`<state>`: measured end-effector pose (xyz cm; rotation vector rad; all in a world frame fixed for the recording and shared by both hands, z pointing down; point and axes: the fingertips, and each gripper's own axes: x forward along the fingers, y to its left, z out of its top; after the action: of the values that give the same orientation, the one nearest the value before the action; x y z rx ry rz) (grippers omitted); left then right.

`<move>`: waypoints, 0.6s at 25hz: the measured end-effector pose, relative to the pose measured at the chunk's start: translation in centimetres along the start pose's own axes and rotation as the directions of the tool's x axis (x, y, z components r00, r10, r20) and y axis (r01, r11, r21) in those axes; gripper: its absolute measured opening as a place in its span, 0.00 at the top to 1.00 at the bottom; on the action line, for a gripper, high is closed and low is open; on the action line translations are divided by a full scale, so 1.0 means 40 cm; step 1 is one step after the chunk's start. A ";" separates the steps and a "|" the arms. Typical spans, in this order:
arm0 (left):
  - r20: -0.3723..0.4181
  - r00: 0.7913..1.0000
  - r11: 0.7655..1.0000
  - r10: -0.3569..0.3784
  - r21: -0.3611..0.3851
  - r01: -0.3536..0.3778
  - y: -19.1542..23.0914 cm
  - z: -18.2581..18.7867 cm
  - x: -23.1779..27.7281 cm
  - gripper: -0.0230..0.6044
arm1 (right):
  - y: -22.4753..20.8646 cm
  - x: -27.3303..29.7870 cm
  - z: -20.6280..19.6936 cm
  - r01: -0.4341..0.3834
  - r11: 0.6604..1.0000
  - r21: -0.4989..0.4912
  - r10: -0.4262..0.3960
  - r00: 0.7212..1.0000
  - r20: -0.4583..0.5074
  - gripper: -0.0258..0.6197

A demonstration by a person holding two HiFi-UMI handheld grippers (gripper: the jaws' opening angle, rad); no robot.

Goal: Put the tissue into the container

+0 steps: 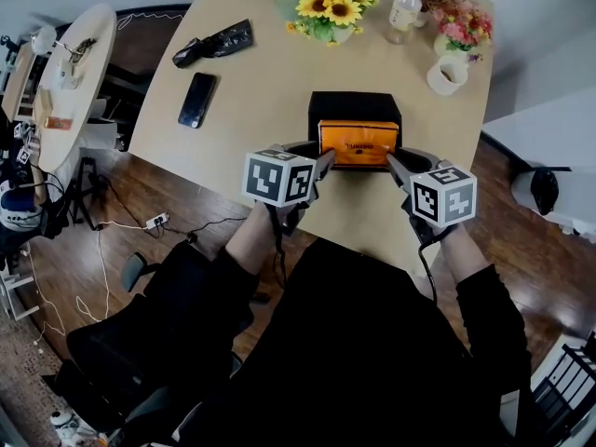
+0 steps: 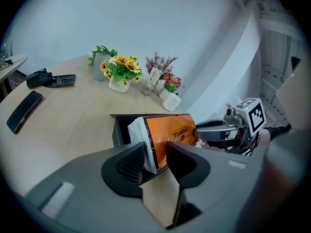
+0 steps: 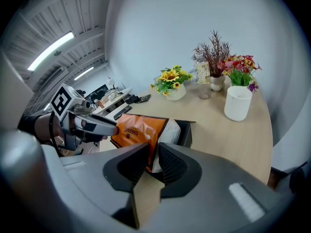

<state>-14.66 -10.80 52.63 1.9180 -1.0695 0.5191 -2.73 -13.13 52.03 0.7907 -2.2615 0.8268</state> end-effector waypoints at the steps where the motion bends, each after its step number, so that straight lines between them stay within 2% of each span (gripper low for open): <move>1: -0.003 1.000 1.000 0.002 -0.006 -0.002 0.002 -0.004 0.004 0.77 | -0.002 0.003 -0.002 0.002 1.000 0.000 -0.002 1.000 -0.005 0.86; 6: -0.034 0.999 1.000 0.017 -0.005 -0.017 0.007 -0.012 0.022 0.77 | -0.015 0.016 -0.015 0.018 1.000 -0.001 -0.018 0.999 -0.039 0.86; 12: -0.133 0.990 0.997 0.051 0.067 -0.042 0.018 -0.013 0.035 0.77 | -0.019 0.030 -0.022 0.040 0.998 -0.043 -0.044 0.996 -0.074 0.86; 15: -0.168 0.984 0.997 0.064 0.051 -0.056 0.026 -0.020 0.042 0.77 | -0.022 0.041 -0.028 0.048 0.998 -0.047 -0.052 0.993 -0.106 0.86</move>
<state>-14.58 -11.21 54.72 1.8490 -1.0145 0.7330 -2.82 -13.40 54.17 0.7614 -2.1496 0.7745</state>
